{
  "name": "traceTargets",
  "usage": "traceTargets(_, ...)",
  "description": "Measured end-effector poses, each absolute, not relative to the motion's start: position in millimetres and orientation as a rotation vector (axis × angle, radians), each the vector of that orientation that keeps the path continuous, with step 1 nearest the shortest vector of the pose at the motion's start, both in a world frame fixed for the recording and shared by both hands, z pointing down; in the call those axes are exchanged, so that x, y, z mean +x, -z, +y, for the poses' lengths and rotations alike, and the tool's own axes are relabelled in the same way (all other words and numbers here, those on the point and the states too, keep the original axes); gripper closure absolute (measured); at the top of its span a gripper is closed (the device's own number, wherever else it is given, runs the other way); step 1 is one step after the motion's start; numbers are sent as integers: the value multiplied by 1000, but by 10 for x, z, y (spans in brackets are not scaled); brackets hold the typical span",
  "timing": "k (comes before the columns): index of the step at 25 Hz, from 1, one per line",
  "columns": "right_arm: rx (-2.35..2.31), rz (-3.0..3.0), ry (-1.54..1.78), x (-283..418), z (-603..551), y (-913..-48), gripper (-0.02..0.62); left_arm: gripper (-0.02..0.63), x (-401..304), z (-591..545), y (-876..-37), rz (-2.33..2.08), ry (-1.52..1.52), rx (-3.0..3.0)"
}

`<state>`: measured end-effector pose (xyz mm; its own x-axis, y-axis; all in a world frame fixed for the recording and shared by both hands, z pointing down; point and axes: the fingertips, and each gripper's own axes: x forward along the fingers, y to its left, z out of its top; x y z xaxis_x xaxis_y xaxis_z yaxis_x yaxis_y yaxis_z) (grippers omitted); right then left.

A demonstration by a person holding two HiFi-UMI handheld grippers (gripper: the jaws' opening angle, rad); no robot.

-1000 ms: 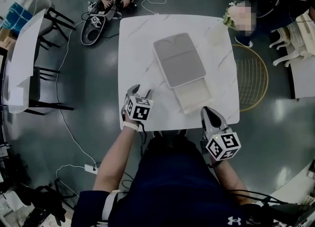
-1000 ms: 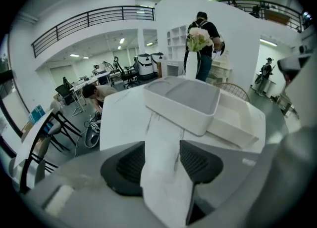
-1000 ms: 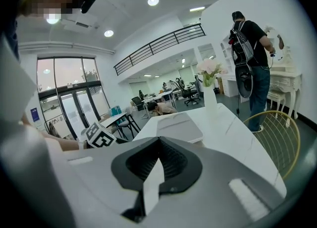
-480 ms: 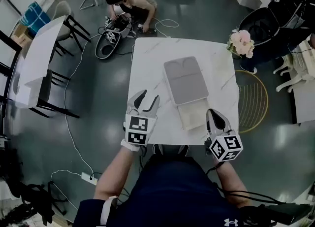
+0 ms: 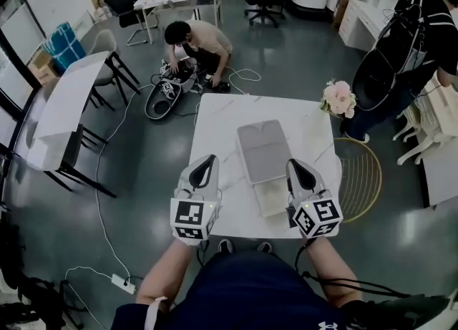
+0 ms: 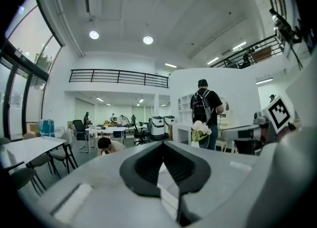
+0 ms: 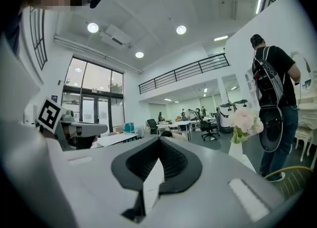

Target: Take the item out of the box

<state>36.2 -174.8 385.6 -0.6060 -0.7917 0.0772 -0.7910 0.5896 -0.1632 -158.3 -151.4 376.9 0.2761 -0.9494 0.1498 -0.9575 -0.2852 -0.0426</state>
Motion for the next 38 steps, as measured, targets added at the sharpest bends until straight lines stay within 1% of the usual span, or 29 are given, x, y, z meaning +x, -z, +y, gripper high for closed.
traceTargets(4, -1353, 2761, 220, 288, -1742, -3641, 594, 603, -1606, -1461, -3677, -1870, -182, 2453)
traceTargets(9, -1306, 2733, 224, 247, -1680, -3532, 594, 604, -1564, -1450, -3727, -1852, -181, 2424)
traceTargets(24, -1303, 2748, 266, 240, -1553, -3691, 594, 603, -1448, -1455, -4005, -1771, -241, 2432)
traceTargets(38, -1286, 2777, 264, 123, -1549, -3710, 594, 604, -1538, -1468, -4112, -1782, -261, 2410)
